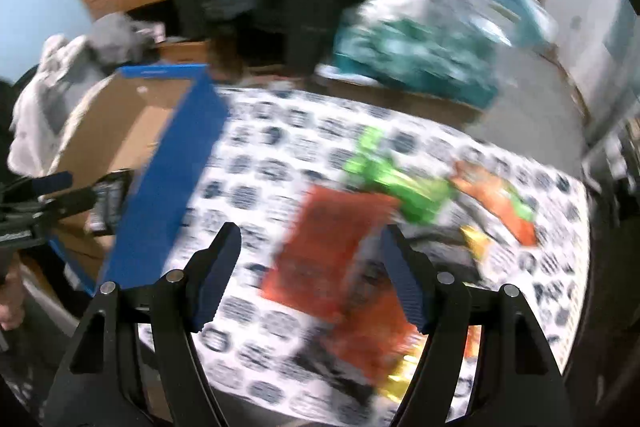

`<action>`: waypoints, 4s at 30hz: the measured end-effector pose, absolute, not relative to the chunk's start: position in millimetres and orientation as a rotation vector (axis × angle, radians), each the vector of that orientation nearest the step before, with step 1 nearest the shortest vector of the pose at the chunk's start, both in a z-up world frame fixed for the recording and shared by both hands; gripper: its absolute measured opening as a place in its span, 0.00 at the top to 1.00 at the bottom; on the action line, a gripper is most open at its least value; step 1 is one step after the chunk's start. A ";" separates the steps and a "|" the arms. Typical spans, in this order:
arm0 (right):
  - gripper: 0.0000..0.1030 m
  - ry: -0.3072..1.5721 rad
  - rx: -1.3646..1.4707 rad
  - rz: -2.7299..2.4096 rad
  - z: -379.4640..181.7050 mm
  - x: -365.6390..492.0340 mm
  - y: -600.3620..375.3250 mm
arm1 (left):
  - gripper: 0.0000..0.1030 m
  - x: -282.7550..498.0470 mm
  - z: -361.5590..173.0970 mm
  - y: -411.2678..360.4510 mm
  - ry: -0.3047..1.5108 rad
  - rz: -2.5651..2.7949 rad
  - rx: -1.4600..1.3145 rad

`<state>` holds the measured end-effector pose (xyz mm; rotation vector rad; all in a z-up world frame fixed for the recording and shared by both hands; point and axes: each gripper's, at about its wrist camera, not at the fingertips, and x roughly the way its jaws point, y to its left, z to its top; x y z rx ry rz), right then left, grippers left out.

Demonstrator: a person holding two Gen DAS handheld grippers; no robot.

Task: Organize snacks
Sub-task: 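Move both tools back over the snack pile, then grasp the red snack bag with the left tool while the right tool grasps the orange fries packet, then carry the red bag with the left tool over the box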

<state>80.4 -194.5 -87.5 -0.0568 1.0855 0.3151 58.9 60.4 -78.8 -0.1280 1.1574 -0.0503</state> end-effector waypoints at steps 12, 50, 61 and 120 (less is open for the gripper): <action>0.29 1.114 0.058 0.134 -105.3 65.9 -315.8 | 0.22 71.7 -88.3 -28.5 1.197 -0.166 -0.019; 0.25 1.300 0.200 0.041 -216.6 62.4 -411.8 | 0.20 144.0 -221.4 -138.6 1.445 -0.268 -0.129; 0.37 1.307 0.172 0.046 -231.7 76.0 -406.9 | 0.55 136.6 -215.0 -126.7 1.386 -0.305 -0.123; 0.61 1.055 0.018 0.288 -96.4 75.9 -248.2 | 0.71 60.5 -68.4 6.8 1.050 -0.109 -0.015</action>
